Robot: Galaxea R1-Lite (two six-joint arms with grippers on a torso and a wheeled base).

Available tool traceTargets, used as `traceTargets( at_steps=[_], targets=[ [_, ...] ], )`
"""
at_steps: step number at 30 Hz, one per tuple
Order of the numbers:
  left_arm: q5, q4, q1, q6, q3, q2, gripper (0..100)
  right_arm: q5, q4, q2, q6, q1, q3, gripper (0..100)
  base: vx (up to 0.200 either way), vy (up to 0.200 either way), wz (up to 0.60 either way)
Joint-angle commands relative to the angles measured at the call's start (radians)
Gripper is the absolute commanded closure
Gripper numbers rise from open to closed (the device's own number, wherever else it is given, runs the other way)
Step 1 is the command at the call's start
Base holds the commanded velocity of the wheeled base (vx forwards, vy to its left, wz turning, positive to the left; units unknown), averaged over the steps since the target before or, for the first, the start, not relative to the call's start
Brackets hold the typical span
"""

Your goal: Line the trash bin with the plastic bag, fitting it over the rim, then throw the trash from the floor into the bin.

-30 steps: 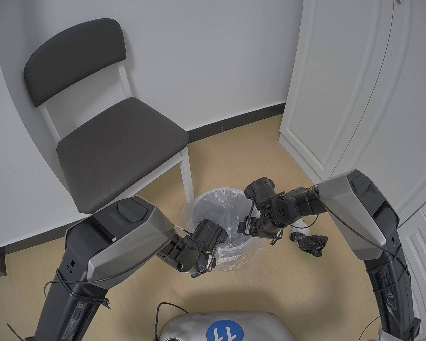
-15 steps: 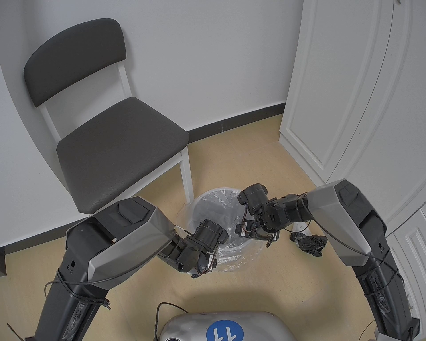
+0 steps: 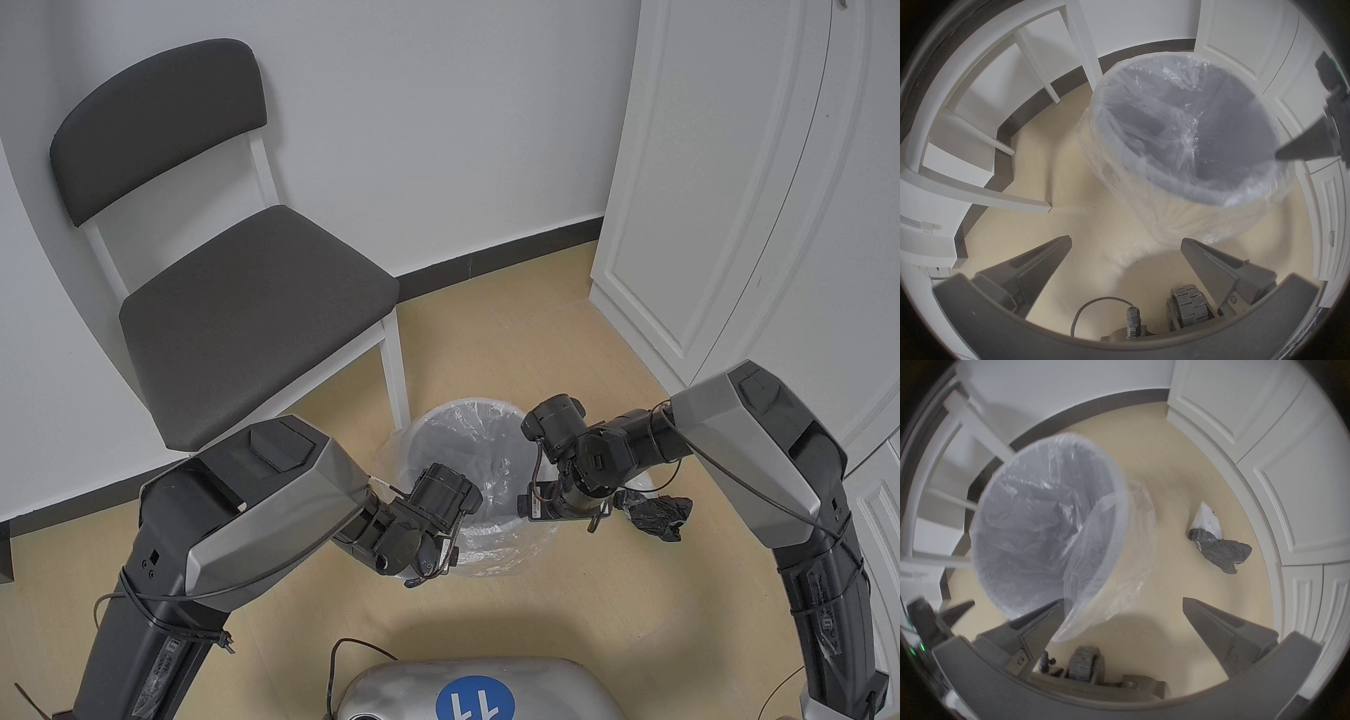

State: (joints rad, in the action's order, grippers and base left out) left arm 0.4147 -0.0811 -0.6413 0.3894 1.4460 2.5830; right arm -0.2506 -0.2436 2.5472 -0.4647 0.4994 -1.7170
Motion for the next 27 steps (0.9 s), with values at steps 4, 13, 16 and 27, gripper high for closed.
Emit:
traceTargets(
  at_steps=[4, 13, 16, 27],
  targets=[
    [-0.001, 0.0, 0.0, 0.0, -0.001, 0.0, 0, 0.021, 0.007, -0.055, 0.077, -0.005, 0.103, 0, 0.0, 0.0, 0.0],
    [-0.001, 0.0, 0.0, 0.002, -0.001, 0.0, 0, 0.019, 0.012, -0.03, 0.083, -0.008, 0.103, 0, 0.0, 0.0, 0.0],
    [-0.001, 0.0, 0.0, 0.002, -0.002, 0.0, 0, 0.013, 0.03, 0.001, 0.081, -0.015, 0.086, 0, 0.0, 0.0, 0.0],
    [0.001, -0.031, 0.0, 0.009, -0.025, -0.003, 0, -0.041, 0.041, 0.113, 0.064, -0.031, -0.003, 0, 0.0, 0.0, 0.0]
  ],
)
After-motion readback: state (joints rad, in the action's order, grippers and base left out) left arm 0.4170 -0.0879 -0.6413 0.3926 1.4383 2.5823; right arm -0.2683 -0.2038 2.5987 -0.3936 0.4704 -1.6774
